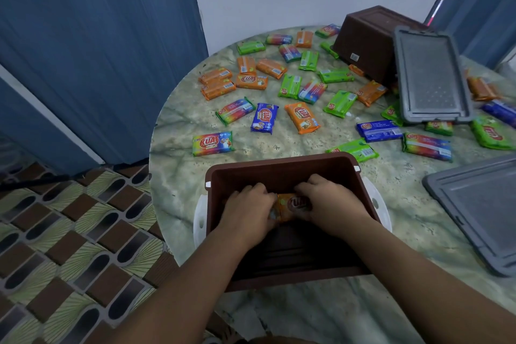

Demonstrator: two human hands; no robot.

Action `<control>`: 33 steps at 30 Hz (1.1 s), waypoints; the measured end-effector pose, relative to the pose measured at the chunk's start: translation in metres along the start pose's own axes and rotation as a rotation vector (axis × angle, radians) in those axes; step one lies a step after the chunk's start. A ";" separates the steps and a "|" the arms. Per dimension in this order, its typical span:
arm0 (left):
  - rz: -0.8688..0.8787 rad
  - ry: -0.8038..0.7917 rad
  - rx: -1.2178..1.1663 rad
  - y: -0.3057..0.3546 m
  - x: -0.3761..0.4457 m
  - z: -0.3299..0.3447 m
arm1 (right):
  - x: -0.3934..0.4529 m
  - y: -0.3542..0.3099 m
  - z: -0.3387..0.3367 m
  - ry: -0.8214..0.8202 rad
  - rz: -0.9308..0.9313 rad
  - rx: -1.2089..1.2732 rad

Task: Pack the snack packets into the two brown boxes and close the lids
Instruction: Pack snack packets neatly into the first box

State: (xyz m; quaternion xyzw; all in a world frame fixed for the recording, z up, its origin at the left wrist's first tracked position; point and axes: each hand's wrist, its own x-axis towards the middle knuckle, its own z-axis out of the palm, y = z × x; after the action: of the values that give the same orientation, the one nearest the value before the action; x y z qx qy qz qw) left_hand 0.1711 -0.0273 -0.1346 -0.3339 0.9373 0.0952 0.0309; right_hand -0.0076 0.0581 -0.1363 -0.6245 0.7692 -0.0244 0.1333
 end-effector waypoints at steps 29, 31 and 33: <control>0.274 0.142 0.119 -0.012 0.103 -0.037 | -0.010 0.049 -0.036 0.183 0.418 -0.159; 0.281 0.135 0.130 -0.013 0.104 -0.037 | -0.011 0.046 -0.038 0.174 0.424 -0.177; 0.276 0.094 0.142 -0.014 0.106 -0.038 | -0.012 0.042 -0.041 0.151 0.437 -0.170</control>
State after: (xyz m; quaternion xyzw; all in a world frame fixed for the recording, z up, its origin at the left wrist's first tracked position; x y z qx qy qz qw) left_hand 0.0976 -0.1112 -0.1125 -0.2032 0.9790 0.0163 -0.0030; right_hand -0.0556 0.0735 -0.1032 -0.4486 0.8931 0.0234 0.0244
